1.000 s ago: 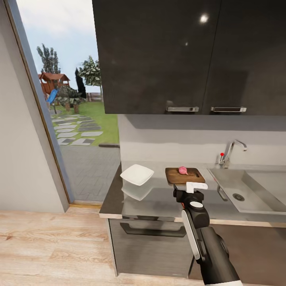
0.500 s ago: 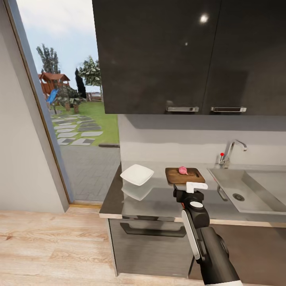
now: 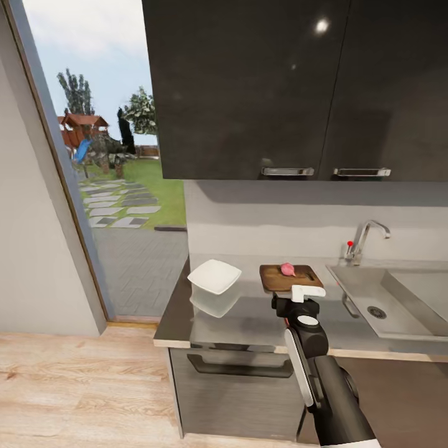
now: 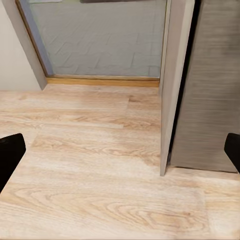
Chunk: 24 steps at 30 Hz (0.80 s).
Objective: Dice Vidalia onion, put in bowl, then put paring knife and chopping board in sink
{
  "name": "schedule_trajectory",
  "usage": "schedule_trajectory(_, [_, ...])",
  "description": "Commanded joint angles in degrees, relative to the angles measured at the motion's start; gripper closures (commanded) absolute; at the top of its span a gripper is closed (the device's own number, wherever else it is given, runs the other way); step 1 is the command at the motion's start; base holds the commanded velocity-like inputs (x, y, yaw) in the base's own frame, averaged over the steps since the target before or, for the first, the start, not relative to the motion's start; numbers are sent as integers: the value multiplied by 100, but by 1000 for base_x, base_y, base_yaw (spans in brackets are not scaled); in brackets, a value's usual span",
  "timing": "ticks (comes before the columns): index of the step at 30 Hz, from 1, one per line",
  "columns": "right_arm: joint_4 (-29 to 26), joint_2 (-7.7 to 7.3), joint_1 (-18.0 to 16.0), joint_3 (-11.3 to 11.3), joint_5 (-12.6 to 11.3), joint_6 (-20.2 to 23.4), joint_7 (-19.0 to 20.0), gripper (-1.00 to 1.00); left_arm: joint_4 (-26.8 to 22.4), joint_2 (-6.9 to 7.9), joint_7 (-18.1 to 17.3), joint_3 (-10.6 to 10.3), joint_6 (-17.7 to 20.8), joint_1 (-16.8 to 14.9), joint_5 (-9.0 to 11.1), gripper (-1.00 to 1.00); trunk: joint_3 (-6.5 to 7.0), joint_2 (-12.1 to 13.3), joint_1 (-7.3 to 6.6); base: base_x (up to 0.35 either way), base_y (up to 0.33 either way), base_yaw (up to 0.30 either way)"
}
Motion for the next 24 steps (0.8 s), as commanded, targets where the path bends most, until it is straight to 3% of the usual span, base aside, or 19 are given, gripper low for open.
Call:
schedule_trajectory(1, [-3,0,-2,7,34,43,-8,-100,-10,6,25,-48,-6,4,38,-100,-1,-3,4,133,0,0])
schedule_trajectory(24, [-3,0,-2,7,34,43,-8,-100,-1,6,12,-75,-108,4,37,-100,-1,-3,4,10,0,0])
